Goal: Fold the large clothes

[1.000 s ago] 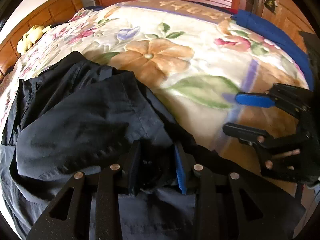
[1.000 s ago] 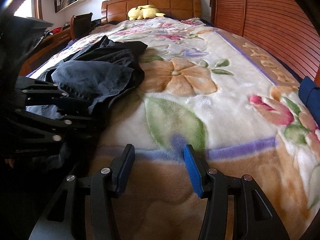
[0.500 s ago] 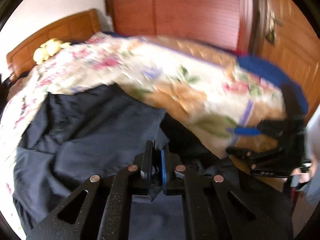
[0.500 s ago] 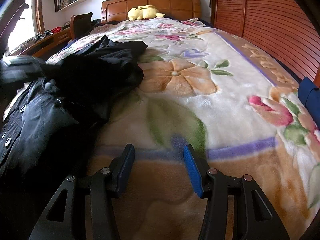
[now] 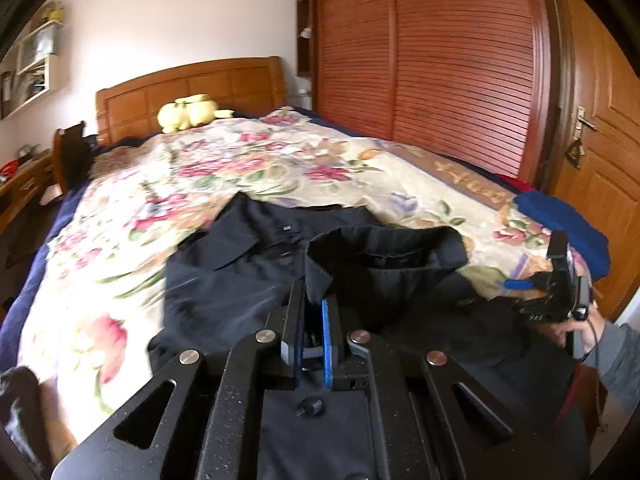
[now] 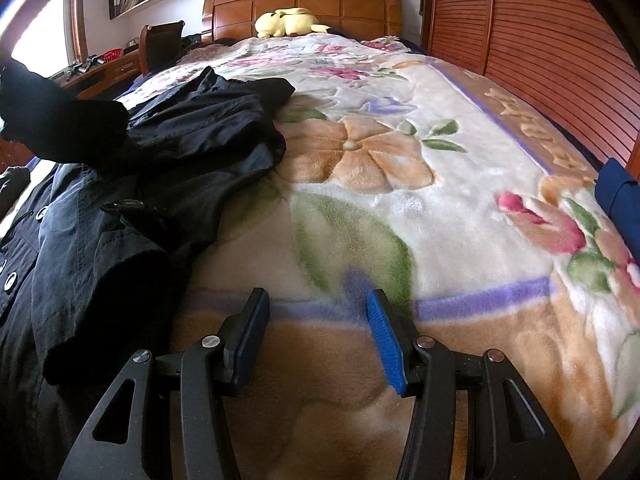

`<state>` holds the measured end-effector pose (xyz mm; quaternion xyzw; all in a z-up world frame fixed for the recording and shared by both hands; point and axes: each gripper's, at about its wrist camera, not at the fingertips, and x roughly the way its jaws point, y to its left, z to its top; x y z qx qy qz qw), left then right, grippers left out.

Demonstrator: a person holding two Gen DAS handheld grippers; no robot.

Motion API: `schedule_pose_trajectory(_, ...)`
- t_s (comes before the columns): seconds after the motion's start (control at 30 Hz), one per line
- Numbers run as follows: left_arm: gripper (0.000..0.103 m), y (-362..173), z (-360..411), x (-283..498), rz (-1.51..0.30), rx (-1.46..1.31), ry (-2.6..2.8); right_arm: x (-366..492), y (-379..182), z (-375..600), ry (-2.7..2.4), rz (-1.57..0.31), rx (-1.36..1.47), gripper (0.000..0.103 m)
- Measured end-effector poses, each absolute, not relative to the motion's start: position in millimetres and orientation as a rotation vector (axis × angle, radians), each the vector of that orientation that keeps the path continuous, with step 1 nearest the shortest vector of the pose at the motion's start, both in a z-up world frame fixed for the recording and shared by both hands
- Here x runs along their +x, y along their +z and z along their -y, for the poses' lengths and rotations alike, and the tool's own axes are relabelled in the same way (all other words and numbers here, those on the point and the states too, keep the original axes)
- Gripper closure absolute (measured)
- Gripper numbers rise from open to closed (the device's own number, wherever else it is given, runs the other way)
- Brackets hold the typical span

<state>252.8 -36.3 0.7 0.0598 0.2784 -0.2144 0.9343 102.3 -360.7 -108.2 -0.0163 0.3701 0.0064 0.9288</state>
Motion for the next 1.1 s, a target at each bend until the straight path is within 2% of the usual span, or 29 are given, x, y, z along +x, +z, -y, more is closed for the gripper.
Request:
schedule_pose_trajectory(0.2, 0.094, -31, -9, 240, -0.675, 0.091, -0.381, 102, -108, 361, 0.013, -0.759, -0.036, 0.050)
schedule_pose_trajectory(0.33, 0.085, -47, -28, 229, -0.733, 0.112, -0.348, 103, -109, 361, 0.012, -0.760, -0.043, 0.050)
schedule_pose_trajectory(0.63, 0.079, -59, -62, 217, -0.759, 0.058, -0.293, 105, -110, 361, 0.009, -0.760, -0.056, 0.050)
schedule_pose_trajectory(0.83, 0.078, -64, -47, 205, -0.753, 0.055, -0.327, 105, -110, 361, 0.010, -0.760, -0.058, 0.050)
schedule_pose_trajectory(1.1, 0.076, -97, -14, 177, -0.842, 0.123, -0.370, 105, -110, 361, 0.009, -0.760, -0.058, 0.050)
